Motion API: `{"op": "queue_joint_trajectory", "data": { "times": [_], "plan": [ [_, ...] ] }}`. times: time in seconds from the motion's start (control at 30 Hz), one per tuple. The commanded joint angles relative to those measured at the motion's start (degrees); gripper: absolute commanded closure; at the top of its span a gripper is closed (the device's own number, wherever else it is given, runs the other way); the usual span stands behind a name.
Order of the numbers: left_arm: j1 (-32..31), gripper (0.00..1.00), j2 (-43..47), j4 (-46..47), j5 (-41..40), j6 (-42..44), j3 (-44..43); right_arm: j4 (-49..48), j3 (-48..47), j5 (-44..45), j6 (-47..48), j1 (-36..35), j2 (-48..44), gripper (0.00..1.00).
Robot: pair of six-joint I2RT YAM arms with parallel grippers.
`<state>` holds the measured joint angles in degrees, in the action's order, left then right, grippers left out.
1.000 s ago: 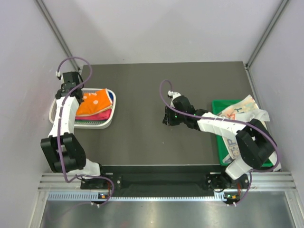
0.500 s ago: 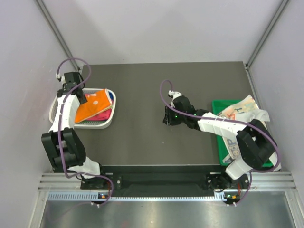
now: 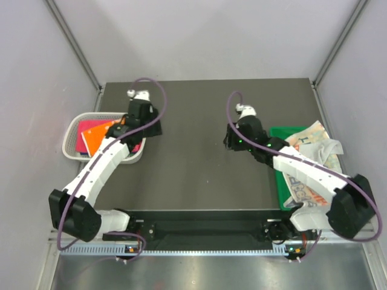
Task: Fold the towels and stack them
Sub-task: Grab crumpled towel
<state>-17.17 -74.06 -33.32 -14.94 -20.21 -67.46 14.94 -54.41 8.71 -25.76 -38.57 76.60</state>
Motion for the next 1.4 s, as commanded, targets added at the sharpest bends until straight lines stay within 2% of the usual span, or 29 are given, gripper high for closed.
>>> {"op": "queue_joint_trajectory", "data": {
  "times": [0.0, 0.07, 0.1, 0.2, 0.33, 0.57, 0.73, 0.93, 0.97, 1.07, 1.1, 1.17, 1.2, 1.3, 1.37],
  "plan": [
    [-9.8, 0.39, 0.7, 3.3, 5.4, -2.0, 1.4, 6.8, 1.1, 9.2, -1.9, 5.2, -8.6, 0.54],
    [-15.9, 0.40, -0.3, 3.8, 7.3, -2.4, 1.2, 9.7, 4.0, 10.6, -3.2, 12.5, -12.8, 0.50],
    [-17.7, 0.40, -0.5, 4.3, 7.7, -2.4, 1.4, 11.1, 4.8, 10.8, -3.4, 12.6, -13.9, 0.49],
    [-21.9, 0.40, -0.4, 5.8, 10.9, -2.9, 2.1, 15.8, 7.6, 13.2, -3.8, 21.0, -18.1, 0.41],
    [-22.6, 0.40, 1.6, 7.8, 14.6, -3.4, 4.3, 18.2, 11.0, 14.0, -3.8, 28.4, -19.9, 0.34],
    [-22.6, 0.40, 4.2, 8.3, 17.4, -3.1, 7.0, 14.9, 12.8, 11.0, -1.8, 40.5, -13.0, 0.30],
    [-22.7, 0.40, 4.5, 9.0, 17.8, -3.1, 8.8, 10.1, 12.7, 9.1, -1.8, 43.3, -7.0, 0.32],
    [-22.6, 0.40, 4.4, 9.9, 18.9, -3.3, 9.9, 5.0, 12.5, 6.4, -3.6, 43.3, -0.5, 0.33],
    [-22.6, 0.40, 4.3, 9.9, 18.8, -3.3, 9.9, 4.6, 12.3, 6.1, -3.7, 43.3, 0.7, 0.36],
    [-22.6, 0.40, 4.3, 9.9, 18.5, -3.1, 9.7, 4.0, 11.2, 5.8, -3.7, 43.3, 3.1, 0.53],
    [-22.6, 0.40, 4.3, 9.9, 18.4, -3.0, 9.6, 3.9, 10.8, 4.8, -3.6, 43.2, 3.4, 0.64],
    [-22.7, 0.40, 4.2, 9.9, 17.8, -2.9, 9.7, 3.9, 10.0, 4.6, -3.4, 43.3, 3.6, 0.73],
    [-22.6, 0.40, 4.2, 9.9, 17.8, -2.9, 9.7, 4.4, 9.4, 4.6, -3.2, 43.3, 3.5, 0.84],
    [-22.6, 0.40, 3.8, 9.9, 17.2, -2.7, 9.5, 6.1, 7.0, 3.7, -2.6, 43.3, 2.5, 1.00],
    [-22.6, 0.40, 3.6, 9.7, 16.6, -2.7, 9.5, 6.8, 5.5, 2.4, -2.2, 43.2, 0.4, 1.00]
  ]
}}
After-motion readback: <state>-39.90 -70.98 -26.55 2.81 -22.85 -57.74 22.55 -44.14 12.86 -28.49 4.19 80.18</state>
